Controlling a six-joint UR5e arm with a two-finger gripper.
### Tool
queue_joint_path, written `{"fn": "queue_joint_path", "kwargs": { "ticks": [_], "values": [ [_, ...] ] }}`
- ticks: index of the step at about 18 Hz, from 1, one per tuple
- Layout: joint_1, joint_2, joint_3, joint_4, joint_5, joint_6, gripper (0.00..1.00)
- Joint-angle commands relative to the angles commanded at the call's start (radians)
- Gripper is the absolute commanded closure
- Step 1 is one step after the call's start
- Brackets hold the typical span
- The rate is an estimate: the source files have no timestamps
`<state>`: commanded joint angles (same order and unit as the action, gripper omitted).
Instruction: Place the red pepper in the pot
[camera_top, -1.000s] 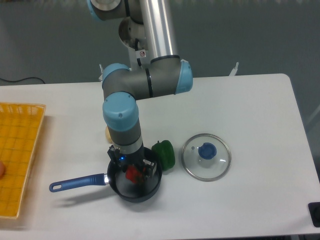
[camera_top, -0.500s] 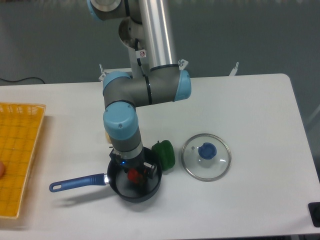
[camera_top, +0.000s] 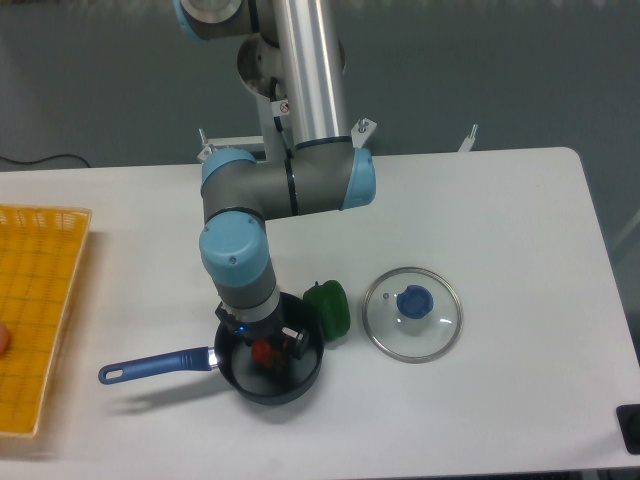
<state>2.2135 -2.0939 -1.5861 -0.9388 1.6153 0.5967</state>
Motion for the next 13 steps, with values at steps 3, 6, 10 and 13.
{"fn": "queue_joint_path", "kwargs": {
  "ticks": [3,6,10,13],
  "values": [
    [-0.008,-0.005,0.002,0.0,0.012,0.0,0.42],
    [-0.011,-0.009,0.0,0.0,0.014,0.0,0.39],
    [-0.011,-0.011,0.0,0.0,0.017,0.0,0.35],
    [-0.012,-0.011,0.0,0.0,0.017,0.0,0.35]
  ]
}}
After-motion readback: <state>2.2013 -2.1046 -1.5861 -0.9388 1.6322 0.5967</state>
